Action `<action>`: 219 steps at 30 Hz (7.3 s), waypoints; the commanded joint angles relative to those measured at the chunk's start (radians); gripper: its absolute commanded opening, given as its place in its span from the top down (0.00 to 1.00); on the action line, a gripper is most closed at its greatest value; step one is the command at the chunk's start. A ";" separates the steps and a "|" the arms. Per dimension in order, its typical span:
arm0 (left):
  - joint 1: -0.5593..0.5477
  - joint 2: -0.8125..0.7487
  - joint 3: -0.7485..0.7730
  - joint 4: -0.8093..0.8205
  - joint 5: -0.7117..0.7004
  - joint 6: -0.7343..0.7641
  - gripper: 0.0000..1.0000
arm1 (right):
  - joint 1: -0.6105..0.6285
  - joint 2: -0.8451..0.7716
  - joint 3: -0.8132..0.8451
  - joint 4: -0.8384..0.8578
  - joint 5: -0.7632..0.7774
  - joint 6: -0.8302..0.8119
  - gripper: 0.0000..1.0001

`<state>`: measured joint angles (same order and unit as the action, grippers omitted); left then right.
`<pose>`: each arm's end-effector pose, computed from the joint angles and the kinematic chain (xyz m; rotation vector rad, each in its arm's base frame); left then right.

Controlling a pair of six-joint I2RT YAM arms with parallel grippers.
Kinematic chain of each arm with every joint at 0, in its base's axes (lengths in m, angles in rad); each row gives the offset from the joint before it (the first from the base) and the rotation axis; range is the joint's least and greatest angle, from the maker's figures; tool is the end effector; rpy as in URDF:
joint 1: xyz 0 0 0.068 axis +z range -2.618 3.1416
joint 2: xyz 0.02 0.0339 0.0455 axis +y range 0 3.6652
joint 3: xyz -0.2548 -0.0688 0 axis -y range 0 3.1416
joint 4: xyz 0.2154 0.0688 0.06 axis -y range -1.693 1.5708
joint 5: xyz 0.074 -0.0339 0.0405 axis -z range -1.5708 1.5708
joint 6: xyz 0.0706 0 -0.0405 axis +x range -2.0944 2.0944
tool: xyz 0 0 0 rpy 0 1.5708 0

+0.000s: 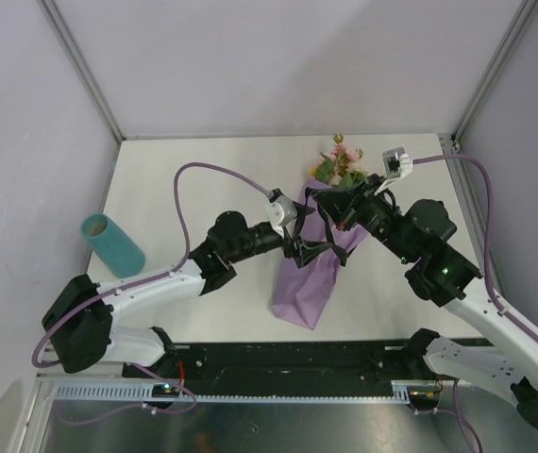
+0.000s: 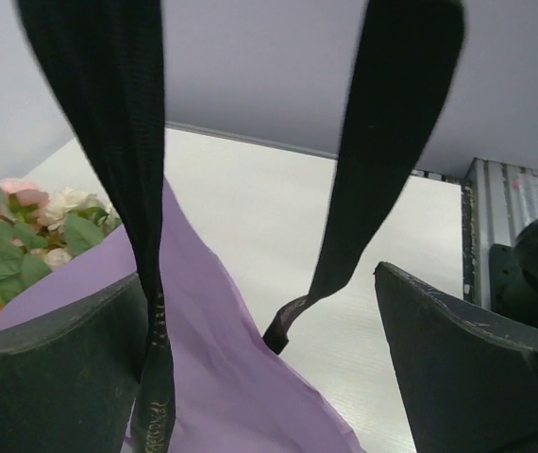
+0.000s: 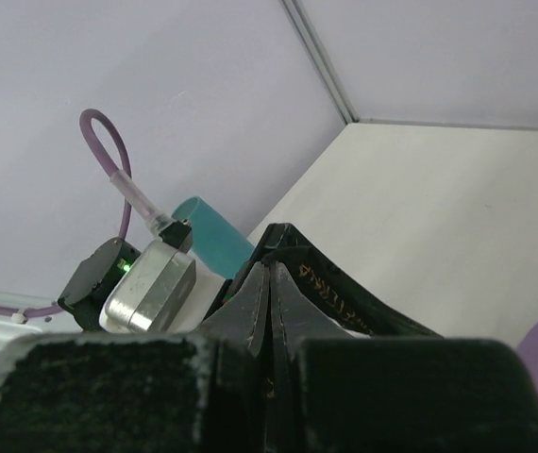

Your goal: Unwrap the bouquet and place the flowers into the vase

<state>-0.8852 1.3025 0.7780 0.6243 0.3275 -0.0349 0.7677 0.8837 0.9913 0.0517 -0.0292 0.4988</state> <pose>0.1781 -0.2536 0.3173 0.8857 1.2788 -0.9774 0.1488 0.1465 0.4162 -0.2263 1.4816 1.0583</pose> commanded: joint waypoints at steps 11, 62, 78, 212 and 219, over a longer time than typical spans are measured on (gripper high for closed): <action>-0.025 0.073 0.050 0.110 0.057 0.073 0.06 | -0.045 -0.035 -0.033 0.058 -0.120 0.180 1.00; -0.021 -0.224 0.300 -0.368 -0.470 -0.017 1.00 | -0.327 0.286 -0.262 0.283 -0.060 0.374 0.06; -0.009 -0.254 0.457 -0.598 -0.659 0.168 1.00 | -0.299 0.532 -0.225 0.269 0.042 0.415 0.44; 0.646 -0.599 -0.035 -1.119 -0.163 -0.256 0.00 | 0.284 0.897 0.311 -0.349 0.811 -0.027 0.12; 0.647 -0.610 -0.034 -1.121 -0.160 -0.256 0.00 | 0.316 1.065 0.482 -0.510 1.006 0.022 0.05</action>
<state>-0.2337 0.7116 0.7273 -0.5186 0.1749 -0.2810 1.0790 1.8938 1.3632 -0.3473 0.7849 0.4774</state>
